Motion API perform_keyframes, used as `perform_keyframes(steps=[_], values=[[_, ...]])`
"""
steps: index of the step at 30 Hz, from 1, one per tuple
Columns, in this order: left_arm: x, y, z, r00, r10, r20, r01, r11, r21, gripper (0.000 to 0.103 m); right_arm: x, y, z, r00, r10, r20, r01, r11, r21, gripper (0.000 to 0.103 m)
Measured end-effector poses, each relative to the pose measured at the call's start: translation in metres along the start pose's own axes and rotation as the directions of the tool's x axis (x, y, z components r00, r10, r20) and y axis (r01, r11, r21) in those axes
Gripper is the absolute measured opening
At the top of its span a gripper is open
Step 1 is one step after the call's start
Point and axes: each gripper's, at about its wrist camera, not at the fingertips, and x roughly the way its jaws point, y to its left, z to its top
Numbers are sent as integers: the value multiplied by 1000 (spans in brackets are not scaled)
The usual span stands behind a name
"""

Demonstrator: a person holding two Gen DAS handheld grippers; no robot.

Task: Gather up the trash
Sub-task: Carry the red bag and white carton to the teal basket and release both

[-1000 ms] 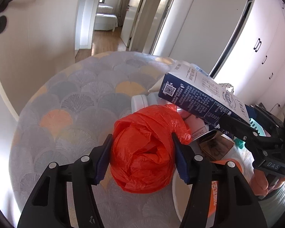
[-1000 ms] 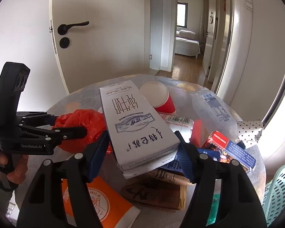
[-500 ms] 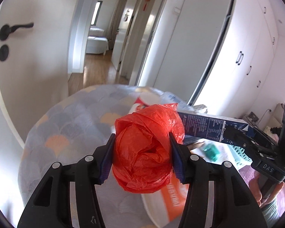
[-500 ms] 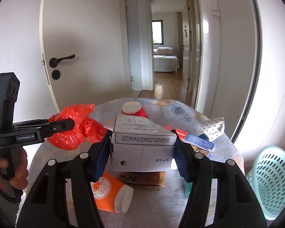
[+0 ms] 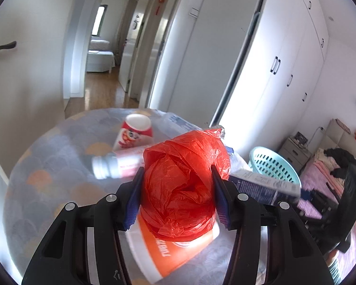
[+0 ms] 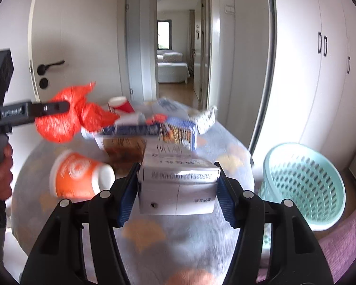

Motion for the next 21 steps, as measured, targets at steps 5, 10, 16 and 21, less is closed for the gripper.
perform_keyframes(steps=[5, 10, 16, 21], values=[[7, -11, -4, 1000, -6, -12, 6, 1000, 13, 51, 4, -7, -22, 992, 30, -124, -24, 999, 49, 67], [15, -12, -9, 999, -19, -33, 19, 1000, -8, 51, 19, -6, -33, 979, 17, -201, -1, 997, 83, 77], [16, -29, -12, 998, -38, -43, 39, 999, 26, 51, 41, 1, -26, 971, -61, -232, 74, 996, 46, 75], [22, -51, -6, 997, -60, -51, 63, 996, 56, 51, 35, -11, -20, 979, -39, -201, 53, 996, 67, 51]])
